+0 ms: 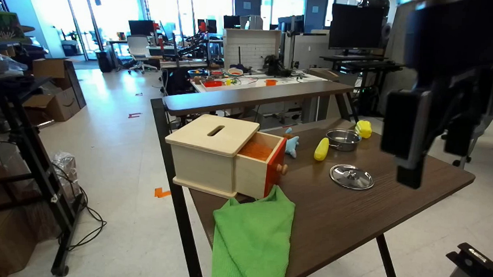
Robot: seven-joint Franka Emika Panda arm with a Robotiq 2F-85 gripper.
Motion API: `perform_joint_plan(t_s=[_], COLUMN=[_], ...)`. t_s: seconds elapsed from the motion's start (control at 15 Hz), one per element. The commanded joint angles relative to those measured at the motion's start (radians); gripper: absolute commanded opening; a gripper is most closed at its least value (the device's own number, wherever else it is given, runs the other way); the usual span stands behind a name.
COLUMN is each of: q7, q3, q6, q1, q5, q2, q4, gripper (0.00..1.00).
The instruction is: Move the green cloth to the right
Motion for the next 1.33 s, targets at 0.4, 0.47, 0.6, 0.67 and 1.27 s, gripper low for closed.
perform_joint_plan(t_s=[0.4,0.47,0.6,0.67,1.27], q7=[0.104,0.109,0.103,0.103,0.121], q3=[-0.099,-0.119,-0.157,-0.176,-0.287], q6=[0.375,0.421,0.500,0.531,0.646], q1=[0.170,0.192,0.238,0.266,0.470], q5=[-0.008,-0.009,0.000,0.003,0.145], q2=[0.416,0.447,0.513,0.546,0.717], q4=[0.317,0.345,0.400,0.424,0.577], gripper=[1.00,1.00,1.00,1.00,1.00])
